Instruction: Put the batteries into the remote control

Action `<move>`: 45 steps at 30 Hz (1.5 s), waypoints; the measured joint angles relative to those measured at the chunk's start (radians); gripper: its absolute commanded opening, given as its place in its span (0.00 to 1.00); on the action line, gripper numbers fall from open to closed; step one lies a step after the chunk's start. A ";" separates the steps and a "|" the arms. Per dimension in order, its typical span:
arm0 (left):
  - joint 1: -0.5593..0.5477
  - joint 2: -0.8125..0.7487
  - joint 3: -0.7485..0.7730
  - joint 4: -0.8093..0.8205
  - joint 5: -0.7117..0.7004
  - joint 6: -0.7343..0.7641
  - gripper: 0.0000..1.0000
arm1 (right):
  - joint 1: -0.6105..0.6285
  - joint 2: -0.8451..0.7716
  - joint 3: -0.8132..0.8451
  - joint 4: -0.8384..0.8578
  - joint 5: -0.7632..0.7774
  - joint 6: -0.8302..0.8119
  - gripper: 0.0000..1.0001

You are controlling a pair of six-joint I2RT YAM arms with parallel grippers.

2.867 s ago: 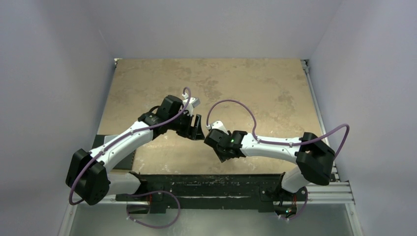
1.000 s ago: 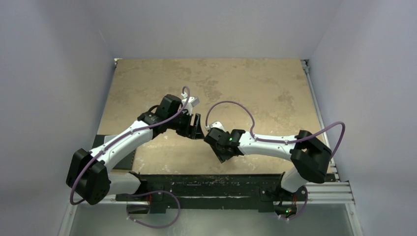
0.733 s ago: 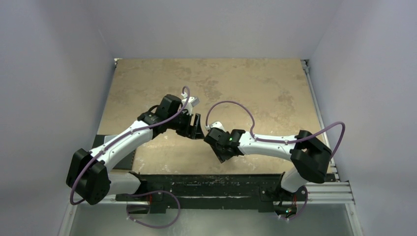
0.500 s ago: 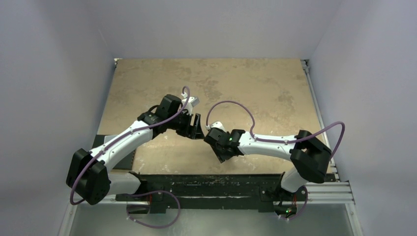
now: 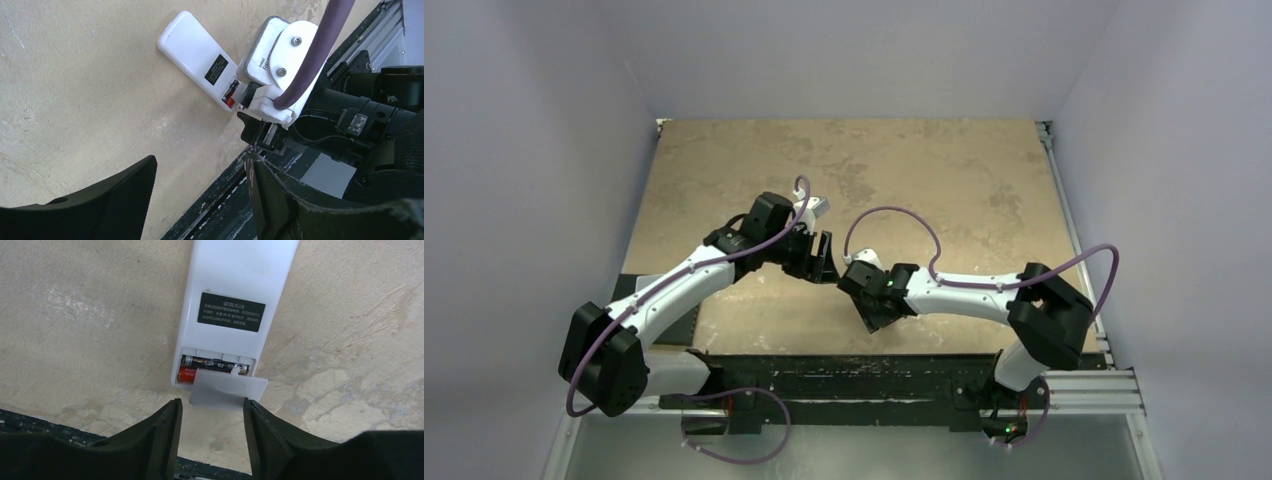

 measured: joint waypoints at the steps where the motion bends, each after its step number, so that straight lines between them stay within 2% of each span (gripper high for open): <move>1: 0.000 0.000 0.000 0.000 0.000 0.000 0.66 | 0.000 0.000 0.000 0.002 -0.001 0.002 0.58; 5: 0.000 0.000 0.000 0.000 0.001 0.000 0.66 | 0.000 -0.001 0.000 0.008 -0.008 0.014 0.62; 17: 0.000 0.000 0.000 0.000 0.010 0.000 0.66 | 0.000 -0.040 0.006 0.008 -0.018 0.028 0.64; 25: 0.000 0.000 0.000 0.002 0.020 0.000 0.66 | 0.000 -0.228 -0.039 0.026 -0.003 0.061 0.65; 28: 0.000 0.000 -0.001 0.009 0.025 0.000 0.66 | 0.000 -0.306 -0.084 0.027 0.000 0.091 0.72; 33: 0.000 0.000 -0.004 0.024 0.037 0.000 0.66 | 0.000 -0.358 -0.139 0.026 -0.003 0.152 0.73; 39: 0.000 0.000 -0.004 0.033 0.039 -0.003 0.66 | 0.000 -0.339 -0.180 0.012 0.000 0.220 0.70; 45: 0.000 0.000 -0.005 0.039 0.032 -0.003 0.66 | 0.000 -0.233 -0.179 0.021 0.008 0.237 0.68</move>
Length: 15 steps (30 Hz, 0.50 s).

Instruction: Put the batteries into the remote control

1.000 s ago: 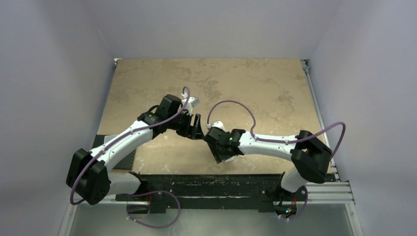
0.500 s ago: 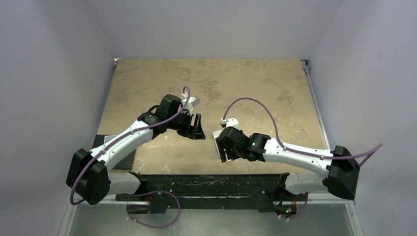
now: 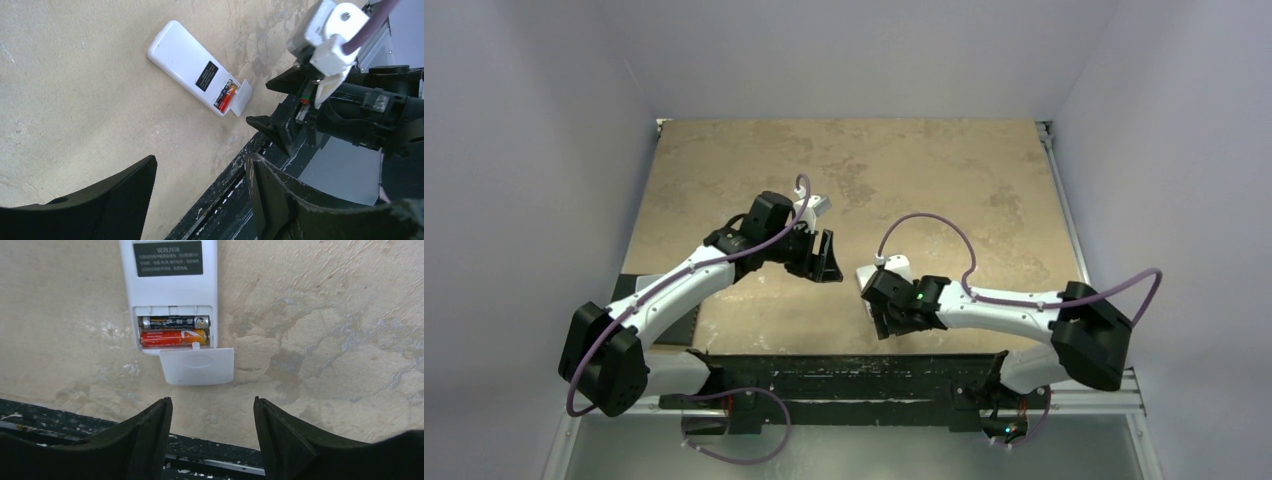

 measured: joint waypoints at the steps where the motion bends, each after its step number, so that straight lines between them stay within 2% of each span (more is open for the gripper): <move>1: 0.000 0.000 0.000 0.001 -0.001 0.000 0.66 | 0.000 0.031 0.000 0.002 0.001 -0.001 0.68; 15: 0.000 0.004 -0.002 0.008 -0.015 0.001 0.66 | 0.000 0.076 0.002 0.054 -0.005 -0.020 0.66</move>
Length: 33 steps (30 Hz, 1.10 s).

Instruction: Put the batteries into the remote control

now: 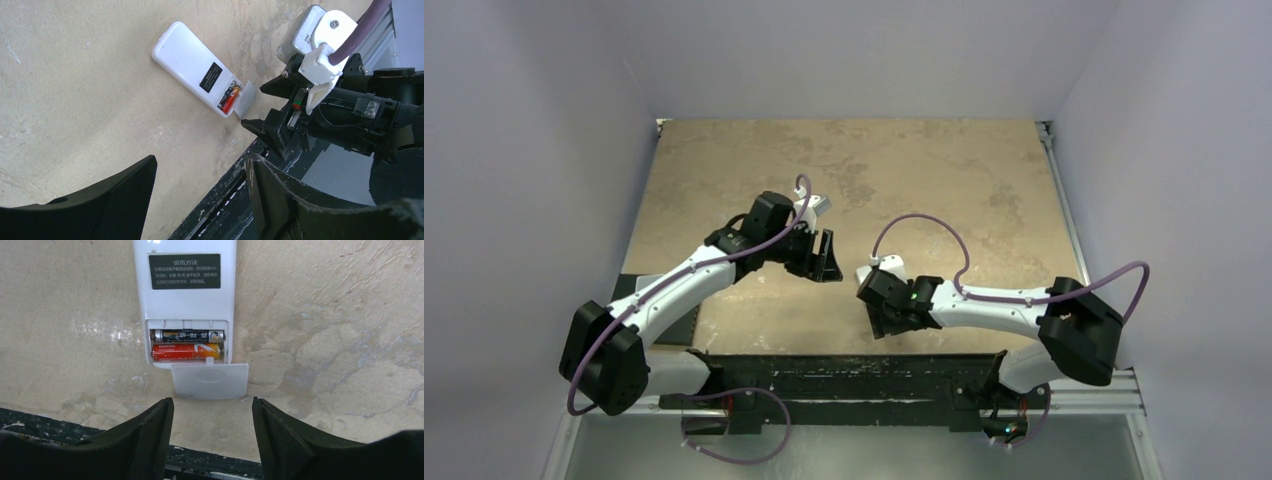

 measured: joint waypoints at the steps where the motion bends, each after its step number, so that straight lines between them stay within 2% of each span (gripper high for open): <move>1: 0.000 0.001 0.000 0.000 0.000 0.000 0.66 | 0.000 0.000 0.000 0.006 0.000 0.001 0.66; 15: 0.000 0.011 0.000 0.000 -0.003 0.000 0.66 | 0.000 0.036 0.000 0.037 0.011 0.012 0.63; 29: 0.000 0.014 0.000 0.000 -0.005 0.001 0.66 | 0.000 0.042 0.006 0.039 0.027 0.013 0.49; 33: 0.000 0.014 0.000 0.000 -0.005 0.001 0.66 | 0.000 0.042 0.023 0.018 0.037 0.013 0.48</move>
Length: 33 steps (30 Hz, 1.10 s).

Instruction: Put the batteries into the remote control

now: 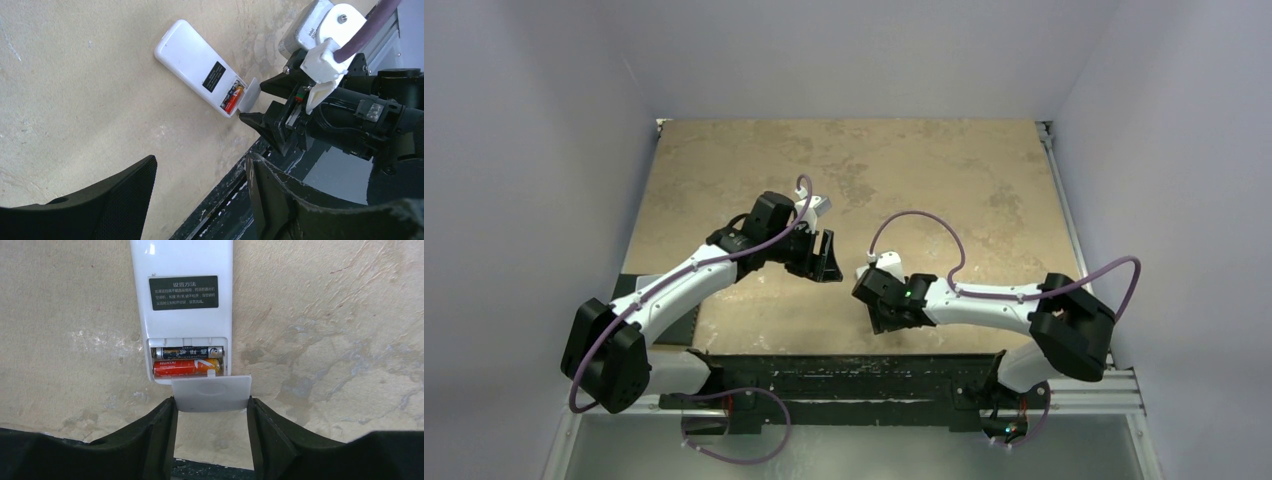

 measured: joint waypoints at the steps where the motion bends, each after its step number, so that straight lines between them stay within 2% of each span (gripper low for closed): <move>1: 0.000 0.000 0.000 0.000 0.000 0.000 0.66 | 0.000 0.000 0.008 -0.009 0.008 0.000 0.47; 14: 0.000 0.000 0.000 0.000 -0.001 0.001 0.66 | 0.000 -0.006 0.077 -0.054 0.016 -0.001 0.48; 33: 0.000 0.000 0.000 0.000 0.003 0.002 0.66 | 0.000 0.066 0.117 -0.068 -0.004 0.000 0.50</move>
